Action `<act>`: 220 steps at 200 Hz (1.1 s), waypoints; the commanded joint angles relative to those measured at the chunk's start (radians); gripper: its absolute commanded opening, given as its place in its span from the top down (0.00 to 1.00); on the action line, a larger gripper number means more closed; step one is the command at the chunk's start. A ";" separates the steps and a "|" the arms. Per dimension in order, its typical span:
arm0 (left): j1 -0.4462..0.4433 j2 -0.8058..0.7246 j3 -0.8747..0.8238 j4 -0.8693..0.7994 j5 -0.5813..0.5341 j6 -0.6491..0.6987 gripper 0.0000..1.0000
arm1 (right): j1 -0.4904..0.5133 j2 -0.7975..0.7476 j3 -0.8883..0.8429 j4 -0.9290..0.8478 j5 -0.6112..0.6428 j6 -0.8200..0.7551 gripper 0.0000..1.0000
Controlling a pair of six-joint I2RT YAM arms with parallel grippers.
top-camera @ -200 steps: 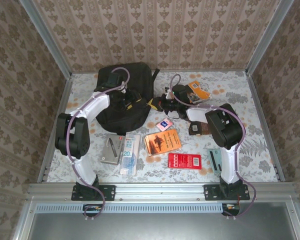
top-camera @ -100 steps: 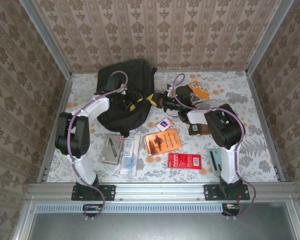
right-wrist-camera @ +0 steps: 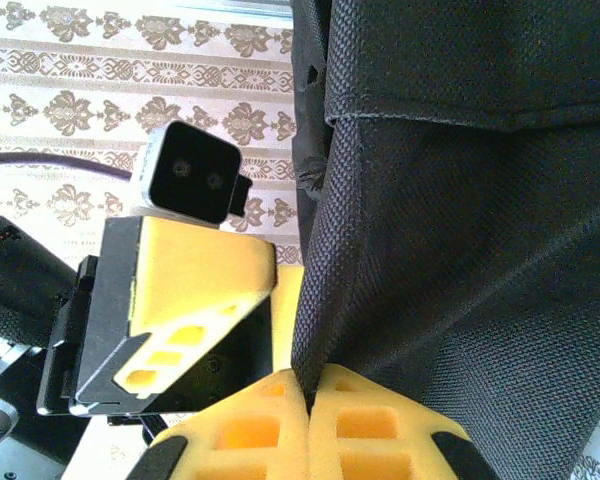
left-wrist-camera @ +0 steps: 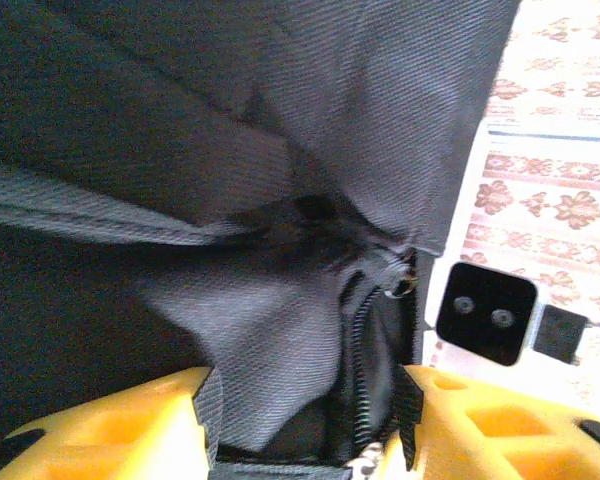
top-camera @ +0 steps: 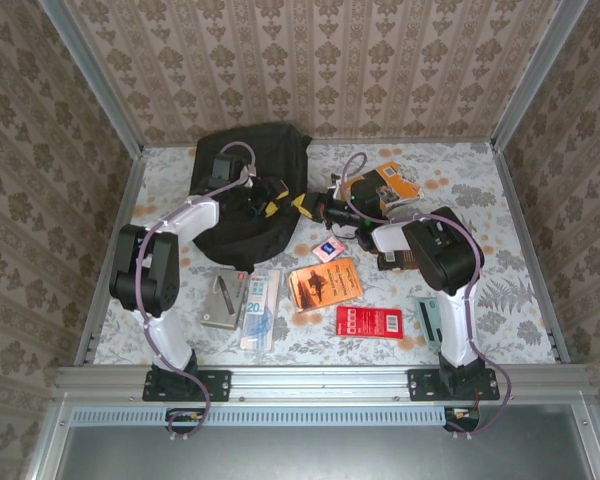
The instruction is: Pack the student bag
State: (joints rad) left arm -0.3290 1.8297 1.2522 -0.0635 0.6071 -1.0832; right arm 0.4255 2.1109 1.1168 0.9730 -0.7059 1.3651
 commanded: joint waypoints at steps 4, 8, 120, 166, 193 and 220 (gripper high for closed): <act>0.004 -0.043 -0.033 0.125 0.070 -0.062 0.50 | 0.007 0.017 -0.010 0.111 -0.035 -0.009 1.00; 0.004 -0.042 -0.037 0.140 0.077 -0.069 0.50 | 0.006 0.019 -0.012 0.114 -0.036 -0.006 1.00; 0.004 -0.074 -0.079 0.151 0.178 0.021 0.51 | -0.009 0.034 0.004 0.130 -0.060 0.024 1.00; 0.026 -0.184 -0.094 -0.115 0.004 0.169 0.47 | -0.009 0.024 -0.010 0.122 -0.063 0.011 1.00; 0.015 -0.184 -0.106 -0.144 0.004 0.183 0.45 | -0.008 0.026 -0.012 0.132 -0.069 0.006 1.00; 0.006 -0.151 -0.129 -0.091 0.028 0.147 0.43 | -0.003 0.027 -0.008 0.146 -0.074 0.008 1.00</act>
State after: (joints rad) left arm -0.3126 1.6508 1.1557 -0.1421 0.6323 -0.9463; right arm 0.4198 2.1361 1.1091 1.0431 -0.7349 1.3876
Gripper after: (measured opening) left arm 0.564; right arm 0.059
